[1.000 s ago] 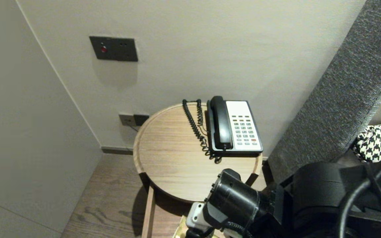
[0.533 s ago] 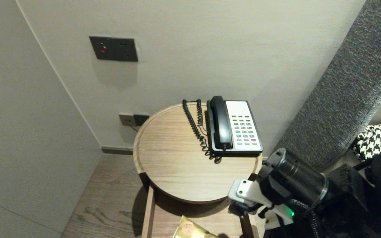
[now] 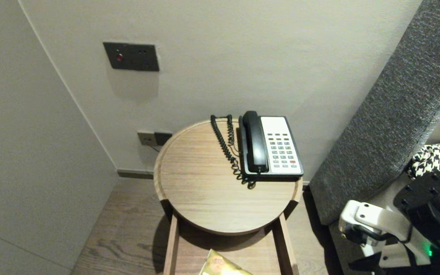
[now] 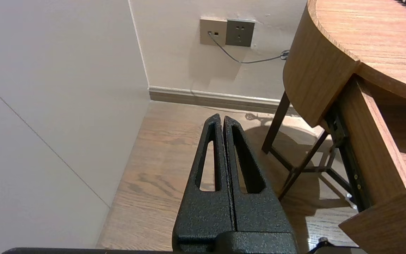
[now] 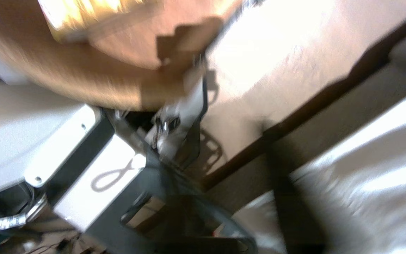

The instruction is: Close the nightstand drawer

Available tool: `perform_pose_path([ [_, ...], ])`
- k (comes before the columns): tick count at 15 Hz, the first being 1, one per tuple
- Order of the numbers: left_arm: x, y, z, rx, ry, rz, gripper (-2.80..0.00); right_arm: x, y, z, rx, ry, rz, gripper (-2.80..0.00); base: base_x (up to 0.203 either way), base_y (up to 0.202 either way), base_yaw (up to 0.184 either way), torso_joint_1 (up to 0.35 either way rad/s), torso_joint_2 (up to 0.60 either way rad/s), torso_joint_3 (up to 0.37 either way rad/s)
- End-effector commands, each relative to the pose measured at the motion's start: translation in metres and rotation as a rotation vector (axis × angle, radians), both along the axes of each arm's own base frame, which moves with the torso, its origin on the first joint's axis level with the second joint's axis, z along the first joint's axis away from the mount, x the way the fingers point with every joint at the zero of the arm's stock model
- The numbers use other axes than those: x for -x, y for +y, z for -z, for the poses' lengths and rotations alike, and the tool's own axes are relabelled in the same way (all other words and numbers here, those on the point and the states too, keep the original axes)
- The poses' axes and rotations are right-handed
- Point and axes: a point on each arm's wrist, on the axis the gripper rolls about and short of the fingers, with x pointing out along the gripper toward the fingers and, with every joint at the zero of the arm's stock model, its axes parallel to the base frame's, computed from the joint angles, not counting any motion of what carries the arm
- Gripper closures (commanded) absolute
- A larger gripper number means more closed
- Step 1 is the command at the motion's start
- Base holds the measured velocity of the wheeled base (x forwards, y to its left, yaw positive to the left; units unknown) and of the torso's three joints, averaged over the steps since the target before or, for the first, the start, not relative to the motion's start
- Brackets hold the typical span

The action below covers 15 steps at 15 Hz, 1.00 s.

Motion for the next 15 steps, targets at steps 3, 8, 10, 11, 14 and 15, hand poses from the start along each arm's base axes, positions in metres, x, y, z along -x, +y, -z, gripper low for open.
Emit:
perform_pose_path([
  [3,0.000,0.000,0.000,0.001,-0.002,-0.001,0.00,0.034,-0.032,0.028,0.011,0.058,0.042,0.00,0.000,0.000,0.000,0.000,0.00,0.000],
  [8,0.000,0.000,0.000,0.001,-0.002,-0.001,0.00,0.046,-0.038,0.052,0.032,0.164,0.008,0.00,0.000,0.000,0.000,0.000,0.00,0.000],
  [10,0.000,0.000,0.000,0.001,-0.002,-0.001,0.00,0.047,-0.038,0.056,0.041,0.182,-0.003,0.00,0.000,0.000,0.000,0.000,0.00,0.000],
  [11,0.000,0.000,0.000,0.001,-0.002,-0.001,0.00,0.045,-0.036,0.058,0.057,0.199,-0.009,0.00,0.000,0.000,0.000,0.000,0.00,0.000],
  [14,0.000,0.000,0.000,0.001,-0.002,-0.001,0.00,0.035,-0.023,0.068,0.096,0.240,-0.033,0.00,0.000,0.000,0.000,0.000,0.00,0.000],
  [15,0.000,0.000,0.000,0.001,-0.002,-0.001,0.00,0.029,-0.017,0.071,0.085,0.224,-0.040,0.00,0.000,0.000,0.000,0.000,0.00,0.000],
])
